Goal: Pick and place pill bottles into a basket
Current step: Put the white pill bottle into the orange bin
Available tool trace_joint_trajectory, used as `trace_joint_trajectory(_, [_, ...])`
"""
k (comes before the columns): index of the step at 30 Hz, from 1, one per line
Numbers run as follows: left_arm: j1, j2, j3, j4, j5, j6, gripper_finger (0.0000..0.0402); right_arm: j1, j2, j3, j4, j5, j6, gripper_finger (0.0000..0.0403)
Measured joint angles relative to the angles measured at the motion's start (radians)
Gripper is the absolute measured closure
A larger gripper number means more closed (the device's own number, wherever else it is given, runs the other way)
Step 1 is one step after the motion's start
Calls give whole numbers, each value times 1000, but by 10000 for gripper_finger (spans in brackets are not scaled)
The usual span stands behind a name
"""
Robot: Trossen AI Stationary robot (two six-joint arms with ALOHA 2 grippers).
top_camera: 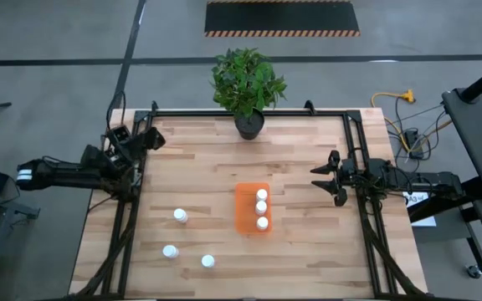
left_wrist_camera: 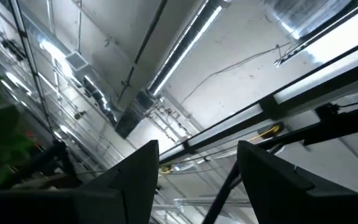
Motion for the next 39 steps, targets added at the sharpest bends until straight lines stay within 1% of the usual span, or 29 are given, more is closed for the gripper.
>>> trace_joint_trajectory(3, [0, 15, 32, -1, 47, -52, 201, 0, 0, 0, 0, 0, 0, 211])
trace_joint_trajectory(7, [0, 31, 72, 0, 156, -58, 201, 0, 0, 0, 0, 0, 0, 211])
trace_joint_trajectory(9, [-1, 39, 87, -1, 194, -58, 201, 0, 0, 0, 0, 0, 0, 211])
trace_joint_trajectory(16, [-1, 78, 113, -1, 288, -60, 201, 0, 0, 0, 0, 0, 0, 211])
trace_joint_trajectory(19, [-3, 102, 120, -1, 331, -91, 201, 0, 0, 0, 0, 0, 0, 211])
trace_joint_trajectory(24, [-40, 139, 160, -2, 472, -137, 201, 0, 0, 0, 0, 0, 0, 211])
trace_joint_trajectory(29, [-95, 167, 246, -12, 504, -102, 201, 0, 0, 0, 0, 0, 0, 211])
trace_joint_trajectory(34, [-106, 187, 342, -12, 558, -81, 201, 0, 0, 0, 0, 0, 0, 211])
trace_joint_trajectory(37, [-106, 192, 394, -92, 572, -82, 201, 0, 0, 0, 0, 0, 0, 211])
trace_joint_trajectory(39, [-106, 193, 435, -199, 573, -76, 201, 0, 0, 0, 0, 0, 0, 211])
